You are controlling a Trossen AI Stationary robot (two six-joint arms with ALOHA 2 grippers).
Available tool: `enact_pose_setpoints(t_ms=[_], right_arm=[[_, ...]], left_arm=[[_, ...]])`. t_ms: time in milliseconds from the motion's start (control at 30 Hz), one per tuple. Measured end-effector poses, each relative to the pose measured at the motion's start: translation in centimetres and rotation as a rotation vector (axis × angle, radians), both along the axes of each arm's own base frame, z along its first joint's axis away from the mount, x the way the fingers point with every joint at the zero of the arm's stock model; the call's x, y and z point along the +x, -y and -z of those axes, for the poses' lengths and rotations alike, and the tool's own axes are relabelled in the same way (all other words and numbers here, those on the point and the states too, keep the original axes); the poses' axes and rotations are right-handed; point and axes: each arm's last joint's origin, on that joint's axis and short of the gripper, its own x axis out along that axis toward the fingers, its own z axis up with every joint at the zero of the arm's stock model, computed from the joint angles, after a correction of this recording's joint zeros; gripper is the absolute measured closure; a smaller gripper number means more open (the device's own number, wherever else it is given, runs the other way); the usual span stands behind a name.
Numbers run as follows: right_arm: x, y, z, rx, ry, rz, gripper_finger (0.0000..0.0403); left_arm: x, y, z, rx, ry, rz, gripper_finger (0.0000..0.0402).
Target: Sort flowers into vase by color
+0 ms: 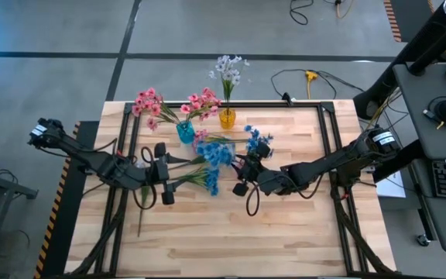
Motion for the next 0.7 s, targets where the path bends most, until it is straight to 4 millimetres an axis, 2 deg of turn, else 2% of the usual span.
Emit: enact_pose_setpoints(t_ms=[333, 700], right_arm=[[0.2, -0.1, -0.5, 0.009, 0.018, -0.001, 0.022], [0.2, -1.9, -2.6, 0.06, -0.03, -0.018, 0.0191]], left_arm=[[0.7, 0.4, 0.7, 0.014, -0.026, -0.001, 0.0164], [1.0, 0.5, 0.8, 0.031, -0.024, 0.003, 0.0164]])
